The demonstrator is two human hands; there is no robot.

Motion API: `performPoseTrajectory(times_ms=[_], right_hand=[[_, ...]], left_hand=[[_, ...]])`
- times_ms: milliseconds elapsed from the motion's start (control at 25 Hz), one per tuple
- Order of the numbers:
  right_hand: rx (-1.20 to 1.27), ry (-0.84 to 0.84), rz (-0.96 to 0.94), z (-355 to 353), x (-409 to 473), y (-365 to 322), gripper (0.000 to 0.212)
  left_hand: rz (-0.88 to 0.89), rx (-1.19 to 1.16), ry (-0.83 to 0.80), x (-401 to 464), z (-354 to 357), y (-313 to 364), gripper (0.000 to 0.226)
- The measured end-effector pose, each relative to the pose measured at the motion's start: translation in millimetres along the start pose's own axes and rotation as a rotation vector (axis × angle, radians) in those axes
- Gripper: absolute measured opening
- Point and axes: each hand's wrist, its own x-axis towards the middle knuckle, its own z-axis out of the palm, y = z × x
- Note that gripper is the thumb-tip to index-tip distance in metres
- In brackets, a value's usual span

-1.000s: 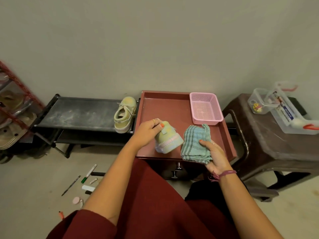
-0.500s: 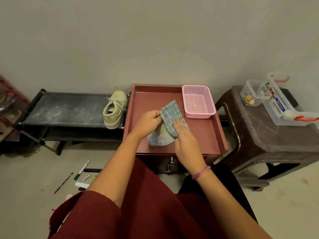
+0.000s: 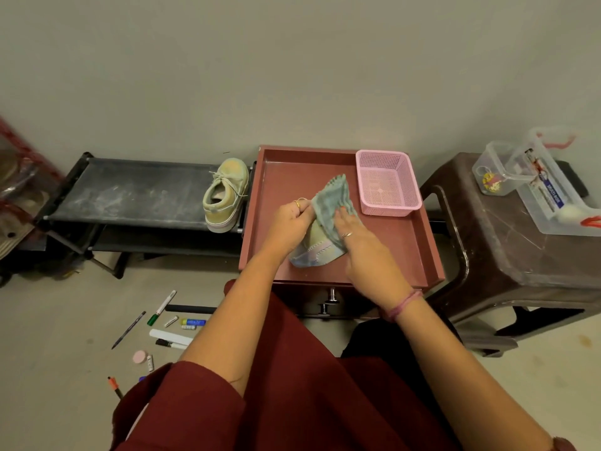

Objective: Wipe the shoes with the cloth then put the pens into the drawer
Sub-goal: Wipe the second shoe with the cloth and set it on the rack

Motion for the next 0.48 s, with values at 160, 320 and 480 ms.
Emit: performPoseTrajectory(times_ms=[160, 320, 480], right_hand=[[-0.244, 0.175, -0.185, 17.1, -8.4, 0.4, 0.062], [0.014, 0.039, 0.021, 6.3, 2.0, 17.5, 0.069], [-0.228, 0.25, -0.192, 48.0, -36.6, 2.0, 0.08]], left_hand=[[-0.027, -0.058, -0.015, 1.3, 2.1, -0.3, 0.023], [0.04, -0.043, -0.026, -2.0, 6.5, -2.1, 0.035], [-0.006, -0.145, -0.012, 2.5, 7.8, -1.4, 0.017]])
